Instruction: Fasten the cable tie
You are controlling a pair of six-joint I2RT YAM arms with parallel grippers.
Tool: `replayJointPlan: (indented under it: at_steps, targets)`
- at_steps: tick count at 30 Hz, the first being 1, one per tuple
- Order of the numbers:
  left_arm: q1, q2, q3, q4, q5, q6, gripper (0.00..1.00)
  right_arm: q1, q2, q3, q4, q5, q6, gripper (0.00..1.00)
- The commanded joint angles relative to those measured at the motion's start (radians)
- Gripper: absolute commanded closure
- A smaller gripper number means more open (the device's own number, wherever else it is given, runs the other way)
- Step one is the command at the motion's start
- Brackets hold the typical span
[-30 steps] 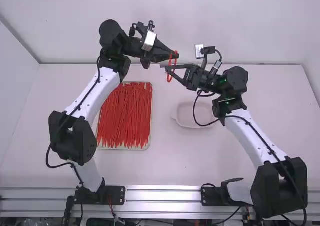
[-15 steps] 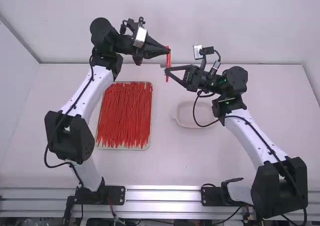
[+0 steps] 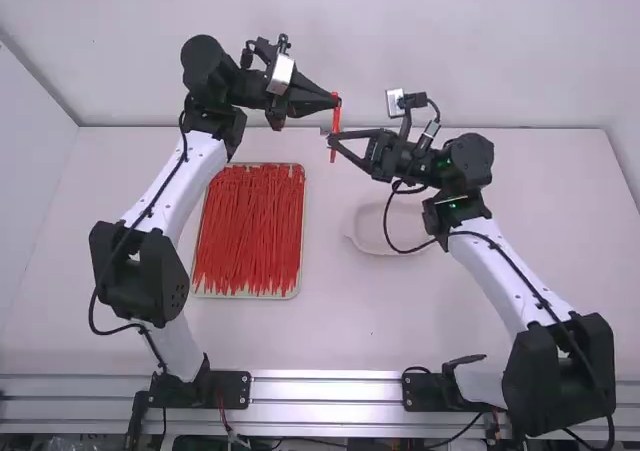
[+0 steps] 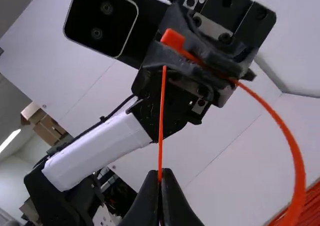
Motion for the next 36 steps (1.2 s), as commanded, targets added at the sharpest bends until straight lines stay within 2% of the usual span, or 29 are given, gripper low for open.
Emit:
replayJointPlan:
  at_steps: [1,36]
  targets:
    - [-0.007,-0.007,0.009,-0.003,0.017,0.008,0.98,0.002,0.003,0.009,0.008,0.018,0.013,1.0]
    - [-0.016,-0.007,0.005,-0.003,-0.021,0.173,0.98,-0.009,0.002,0.011,0.034,0.013,0.04,1.0]
